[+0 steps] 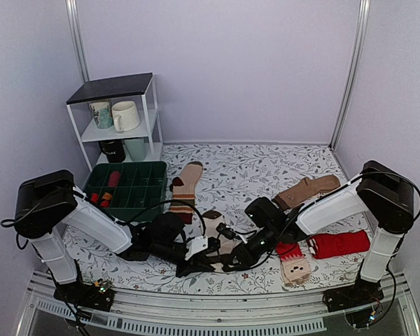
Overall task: Roll the socks
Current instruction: Roll a pair of socks at the center of the board.
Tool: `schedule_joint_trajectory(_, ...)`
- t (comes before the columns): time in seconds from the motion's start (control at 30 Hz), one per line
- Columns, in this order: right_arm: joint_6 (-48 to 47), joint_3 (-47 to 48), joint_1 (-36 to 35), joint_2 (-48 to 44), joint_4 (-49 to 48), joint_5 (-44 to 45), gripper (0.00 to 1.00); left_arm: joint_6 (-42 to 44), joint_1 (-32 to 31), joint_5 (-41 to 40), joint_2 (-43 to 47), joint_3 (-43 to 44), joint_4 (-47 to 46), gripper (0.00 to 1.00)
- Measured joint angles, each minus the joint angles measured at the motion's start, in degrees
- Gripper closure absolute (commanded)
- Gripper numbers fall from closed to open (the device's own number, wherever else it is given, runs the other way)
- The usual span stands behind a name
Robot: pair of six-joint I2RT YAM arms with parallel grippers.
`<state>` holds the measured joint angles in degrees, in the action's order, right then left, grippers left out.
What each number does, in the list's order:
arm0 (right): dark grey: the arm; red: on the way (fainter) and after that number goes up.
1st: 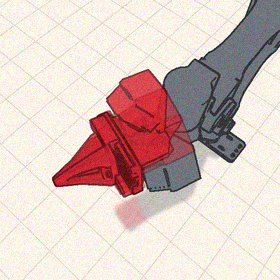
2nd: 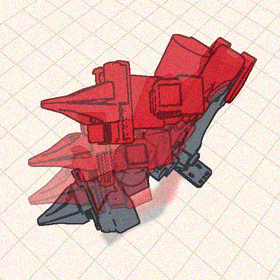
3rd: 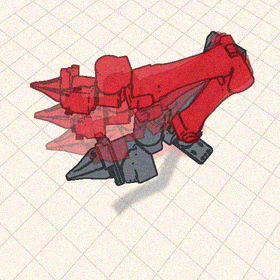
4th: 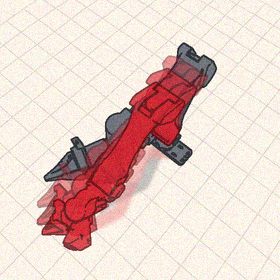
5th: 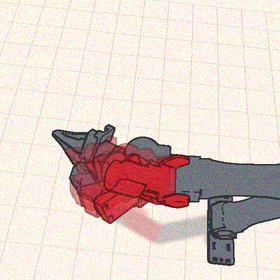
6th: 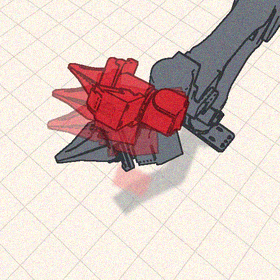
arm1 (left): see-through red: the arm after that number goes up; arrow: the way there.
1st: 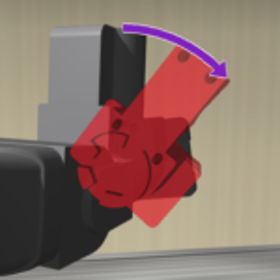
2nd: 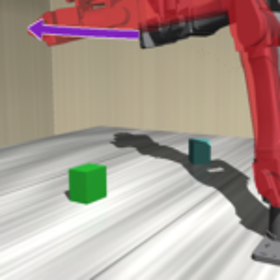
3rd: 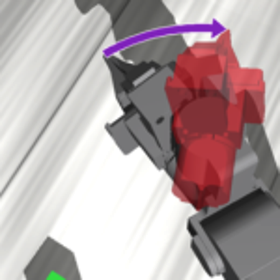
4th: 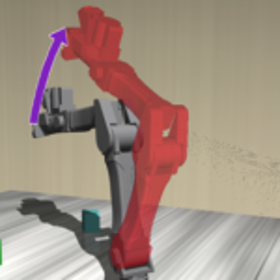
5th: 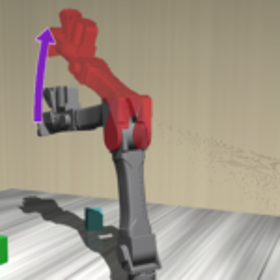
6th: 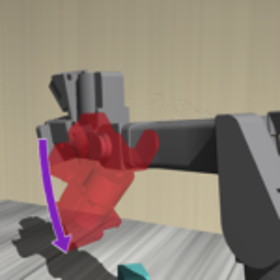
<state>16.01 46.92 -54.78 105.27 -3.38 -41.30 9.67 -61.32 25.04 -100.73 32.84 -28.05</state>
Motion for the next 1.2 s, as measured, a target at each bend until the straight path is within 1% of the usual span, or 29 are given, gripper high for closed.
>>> schedule_joint_trajectory(0.07, -0.46, -2.62, -0.33, -3.21, -1.38, 3.85, 0.59, -1.86, 0.57, 0.46, 0.0, 0.0, 0.09, 1.0)
schedule_joint_trajectory(0.13, -1.07, -6.21, -0.31, -6.67, -4.11, 7.89, 0.58, -3.82, 1.11, 1.29, 0.0, -0.04, 0.26, 1.0)
schedule_joint_trajectory(0.27, -3.61, -15.23, -1.16, -14.25, -13.57, 15.21, 0.54, -7.3, 2.19, 2.82, -0.02, -0.37, 0.33, 1.0)
schedule_joint_trajectory(0.37, -7.56, -21.14, -5.03, -18.23, -21.31, 20.44, 0.53, -9.4, 2.95, 3.85, -0.33, -0.44, 0.22, 1.0)
schedule_joint_trajectory(0.43, -11.23, -22.95, -8.59, -18.97, -24.76, 23.76, 0.53, -10.54, 3.43, 4.72, -0.79, -0.42, -0.09, 1.0)
schedule_joint_trajectory(0.6, -18.51, -22.84, -13.22, -18.78, -29.09, 29.4, 0.53, -12.35, 4.46, 7.15, -1.97, 0.28, -0.17, 1.0)
schedule_joint_trajectory(0.83, -25.14, -18.18, -15.54, -14.43, -27.41, 33.75, 0.53, -12.98, 5.29, 9.29, -2.91, 0.92, -0.07, 1.0)
schedule_joint_trajectory(1.0, -27.26, -16.57, -16.48, -12.5, -26.08, 34.34, 0.54, -13.03, 5.46, 9.7, -3.08, 0.96, -0.02, 1.0)
schedule_joint_trajectory(1.2, -27.67, -16.31, -17.35, -10.54, -24.22, 35.1, 0.55, -13.14, 5.62, 10.1, -3.21, 0.98, -0.02, 1.0)
